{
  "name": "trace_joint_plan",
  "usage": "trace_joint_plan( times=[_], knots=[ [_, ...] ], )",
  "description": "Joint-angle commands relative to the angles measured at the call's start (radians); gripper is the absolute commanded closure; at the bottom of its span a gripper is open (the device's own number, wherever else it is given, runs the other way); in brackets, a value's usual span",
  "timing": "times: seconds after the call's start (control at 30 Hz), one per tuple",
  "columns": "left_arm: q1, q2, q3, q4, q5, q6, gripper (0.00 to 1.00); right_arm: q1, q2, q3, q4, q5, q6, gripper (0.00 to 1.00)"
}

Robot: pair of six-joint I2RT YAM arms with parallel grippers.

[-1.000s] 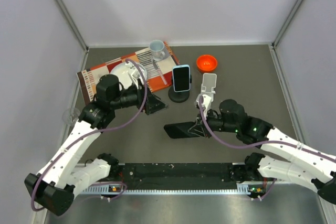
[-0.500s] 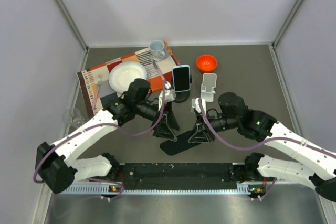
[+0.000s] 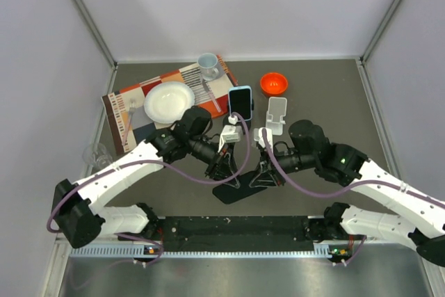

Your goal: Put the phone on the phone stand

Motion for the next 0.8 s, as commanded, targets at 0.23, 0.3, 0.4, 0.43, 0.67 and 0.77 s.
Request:
trace_joint_plan(
  times=[0.23,0.3,0.4,0.43,0.67,0.77],
  knots=[
    [-0.007,-0.065,0.002,0.105,-0.013,-0.046,0.66,-0.006,-0.036,0.081,0.12,0.074,0.042,1.0],
    [-0.007,-0.065,0.001,0.105,-0.024,-0.046,0.8,-0.008,-0.036,0.083,0.133,0.094,0.042,1.0],
    [-0.005,-0.094,0.001,0.111,-0.084,-0.031,0.95,-0.006,-0.03,0.092,0.14,0.166,0.089,0.97],
    [-0.007,-0.117,-0.007,0.123,-0.102,-0.028,0.97,-0.008,-0.028,0.095,0.14,0.191,0.114,0.86],
    [-0.007,-0.237,-0.064,0.267,-0.295,-0.044,1.0,-0.008,-0.033,0.065,0.169,0.356,0.22,0.33],
    [-0.007,-0.264,-0.073,0.294,-0.349,-0.044,1.0,-0.008,-0.039,0.046,0.188,0.435,0.288,0.22]
  ],
)
